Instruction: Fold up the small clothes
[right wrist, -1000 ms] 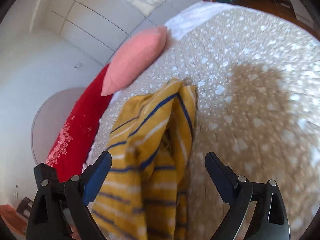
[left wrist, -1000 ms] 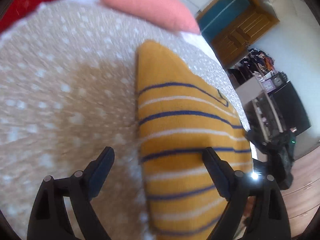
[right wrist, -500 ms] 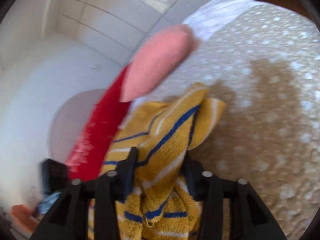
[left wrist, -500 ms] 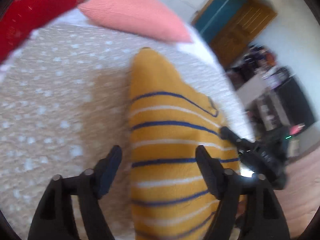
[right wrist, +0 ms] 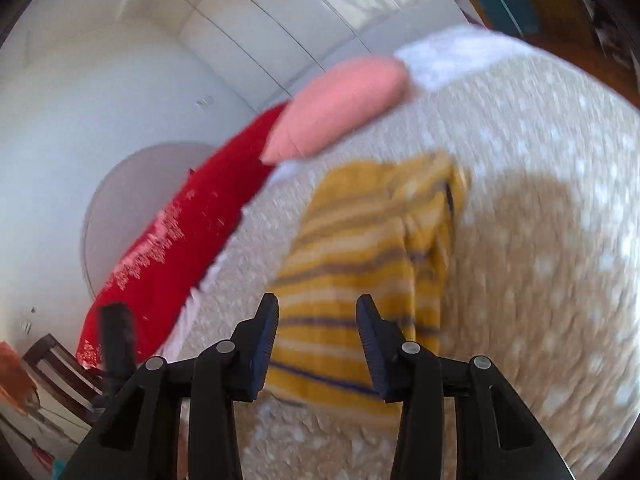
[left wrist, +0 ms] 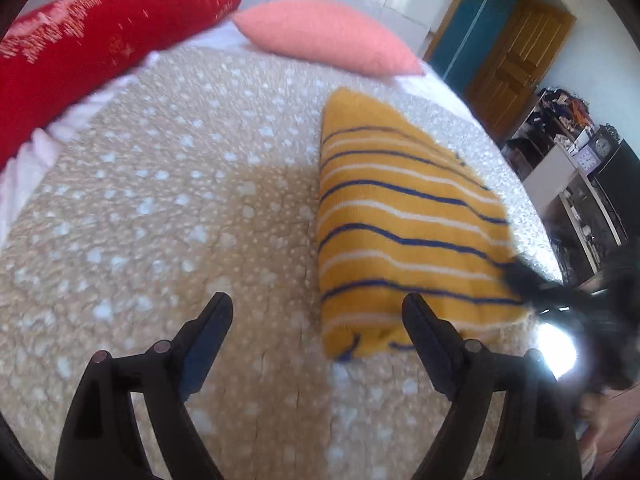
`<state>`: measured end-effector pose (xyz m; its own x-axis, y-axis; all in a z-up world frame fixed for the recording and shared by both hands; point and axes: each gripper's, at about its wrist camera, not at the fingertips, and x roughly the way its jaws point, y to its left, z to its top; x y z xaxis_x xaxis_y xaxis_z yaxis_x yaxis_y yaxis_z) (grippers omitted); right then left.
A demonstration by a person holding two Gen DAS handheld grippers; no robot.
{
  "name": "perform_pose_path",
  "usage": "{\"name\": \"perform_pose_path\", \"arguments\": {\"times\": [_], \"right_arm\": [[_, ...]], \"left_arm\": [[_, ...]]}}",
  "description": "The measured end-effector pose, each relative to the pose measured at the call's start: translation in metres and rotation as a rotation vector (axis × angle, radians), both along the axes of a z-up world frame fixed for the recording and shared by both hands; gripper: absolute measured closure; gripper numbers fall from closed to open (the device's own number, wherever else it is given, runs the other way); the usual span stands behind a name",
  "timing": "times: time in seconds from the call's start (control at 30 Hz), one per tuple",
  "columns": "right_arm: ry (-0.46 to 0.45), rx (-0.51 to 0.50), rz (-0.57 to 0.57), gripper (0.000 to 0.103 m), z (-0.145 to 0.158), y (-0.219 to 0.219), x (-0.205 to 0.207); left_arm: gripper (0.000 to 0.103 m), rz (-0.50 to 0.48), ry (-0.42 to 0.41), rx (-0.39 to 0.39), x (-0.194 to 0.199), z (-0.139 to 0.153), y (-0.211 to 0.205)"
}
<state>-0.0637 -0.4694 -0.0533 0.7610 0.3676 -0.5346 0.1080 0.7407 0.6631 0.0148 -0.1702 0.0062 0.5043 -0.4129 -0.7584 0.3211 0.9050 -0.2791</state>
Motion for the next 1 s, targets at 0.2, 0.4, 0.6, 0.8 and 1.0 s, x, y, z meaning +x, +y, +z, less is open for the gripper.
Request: {"name": "perform_pose_path", "arguments": {"times": [0.2,0.4,0.6,0.8,1.0], "right_arm": [[-0.053,0.138,-0.073,0.049,-0.002,0.005,-0.061],[-0.221,-0.059,-0.138,0.035,0.056,0.045,-0.148],[-0.191,-0.266,-0.195,0.025,0.059,0.079,-0.179],[-0.078,-0.276,-0.186,0.024,0.026,0.083,-0.167],[-0.016,-0.288,-0.188,0.024,0.006,0.080,-0.154]], "left_arm": [[0.002,0.167,-0.385,0.096,-0.080,0.067,0.034],[0.000,0.350,-0.644,0.086,-0.150,0.109,0.058],[0.000,0.289,-0.552,0.065,-0.176,0.102,0.062],[0.000,0.198,-0.423,0.131,-0.168,0.051,0.047],[0.000,0.124,-0.233,0.167,-0.148,0.007,0.033]]}}
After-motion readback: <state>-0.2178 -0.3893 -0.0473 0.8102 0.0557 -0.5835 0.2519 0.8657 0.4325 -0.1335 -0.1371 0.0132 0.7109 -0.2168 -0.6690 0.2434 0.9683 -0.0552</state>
